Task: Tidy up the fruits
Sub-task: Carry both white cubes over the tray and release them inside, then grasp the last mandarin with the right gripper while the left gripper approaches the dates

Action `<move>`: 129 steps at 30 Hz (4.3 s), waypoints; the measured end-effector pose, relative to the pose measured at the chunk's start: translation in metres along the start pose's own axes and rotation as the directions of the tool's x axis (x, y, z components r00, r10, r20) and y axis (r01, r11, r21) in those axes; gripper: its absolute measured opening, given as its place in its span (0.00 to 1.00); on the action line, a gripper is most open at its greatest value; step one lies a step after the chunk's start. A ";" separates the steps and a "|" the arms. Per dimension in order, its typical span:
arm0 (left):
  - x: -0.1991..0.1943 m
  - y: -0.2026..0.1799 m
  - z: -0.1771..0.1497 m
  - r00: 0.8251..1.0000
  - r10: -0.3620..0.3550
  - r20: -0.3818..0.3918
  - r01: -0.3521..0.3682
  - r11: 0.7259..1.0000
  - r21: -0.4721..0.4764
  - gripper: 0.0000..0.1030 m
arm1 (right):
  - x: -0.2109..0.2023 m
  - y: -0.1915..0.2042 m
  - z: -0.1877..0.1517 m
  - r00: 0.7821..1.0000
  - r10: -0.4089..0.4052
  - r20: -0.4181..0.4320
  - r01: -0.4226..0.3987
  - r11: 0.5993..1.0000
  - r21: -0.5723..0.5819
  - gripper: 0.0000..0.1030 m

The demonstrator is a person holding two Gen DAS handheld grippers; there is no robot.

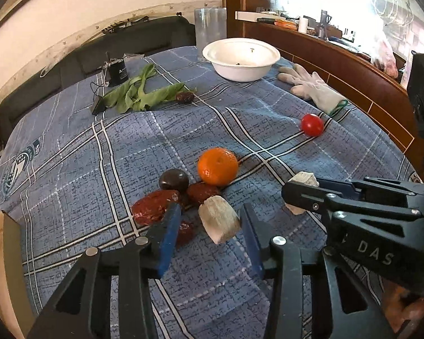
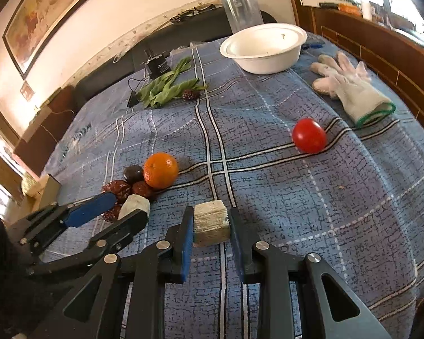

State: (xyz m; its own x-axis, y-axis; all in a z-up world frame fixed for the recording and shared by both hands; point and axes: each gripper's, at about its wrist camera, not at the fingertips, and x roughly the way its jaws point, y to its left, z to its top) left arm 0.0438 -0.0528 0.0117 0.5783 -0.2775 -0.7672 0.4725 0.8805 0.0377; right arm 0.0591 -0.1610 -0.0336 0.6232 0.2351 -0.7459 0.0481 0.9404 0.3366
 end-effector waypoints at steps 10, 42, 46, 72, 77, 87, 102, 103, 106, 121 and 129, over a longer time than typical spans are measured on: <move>-0.027 0.012 -0.011 1.000 -0.009 0.020 0.011 0.995 -0.101 0.24 | -0.014 0.008 0.000 0.997 0.019 0.076 -0.017 0.999 -0.037 0.25; -0.145 0.295 -0.144 0.927 0.331 -0.176 -0.372 0.758 -0.536 0.24 | 0.019 0.297 -0.059 0.938 0.284 -0.200 -0.347 0.790 -0.505 0.26; -0.136 0.308 -0.145 0.936 0.297 -0.191 -0.352 0.746 -0.566 0.24 | 0.045 0.329 -0.072 0.938 0.249 -0.241 -0.343 0.768 -0.540 0.26; -0.237 0.261 -0.140 0.945 0.323 0.060 -0.203 0.718 -0.666 0.57 | -0.002 0.276 -0.046 0.967 0.243 -0.082 -0.251 0.833 -0.493 0.56; -0.234 0.219 -0.132 0.952 0.295 0.084 -0.178 0.755 -0.631 0.57 | -0.021 0.227 -0.051 0.976 0.208 -0.063 -0.215 0.873 -0.438 0.57; -0.201 0.147 -0.113 0.974 0.218 0.061 -0.149 0.823 -0.549 0.57 | -0.050 0.121 -0.064 0.995 0.096 -0.022 -0.098 0.933 -0.348 0.63; -0.155 0.102 -0.099 0.990 0.140 0.010 -0.120 0.880 -0.459 0.62 | -0.075 -0.021 -0.045 0.998 -0.060 0.012 0.061 0.994 -0.088 0.68; -0.153 0.101 -0.099 0.991 0.136 0.006 -0.118 0.883 -0.455 0.62 | -0.073 -0.019 -0.043 0.998 -0.058 0.011 0.059 0.994 -0.091 0.68; -0.145 0.098 -0.099 0.992 0.124 -0.008 -0.115 0.886 -0.449 0.62 | -0.061 -0.015 -0.032 0.999 -0.050 0.011 0.051 0.994 -0.098 0.68; -0.111 0.098 -0.099 0.996 0.060 -0.061 -0.081 0.887 -0.455 0.62 | 0.022 0.035 0.046 1.000 -0.008 0.000 0.008 0.993 -0.117 0.59; -0.102 0.095 -0.096 0.996 0.040 -0.076 -0.070 0.896 -0.439 0.62 | 0.052 0.062 0.040 0.998 0.035 -0.055 -0.044 0.984 -0.174 0.33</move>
State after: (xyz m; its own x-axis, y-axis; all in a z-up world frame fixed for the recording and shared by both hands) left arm -0.0342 0.0963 0.0322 0.5445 -0.2116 -0.8116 0.0906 0.9768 -0.1939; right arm 0.1260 -0.1005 -0.0285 0.5805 0.2812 -0.7642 -0.1164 0.9575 0.2639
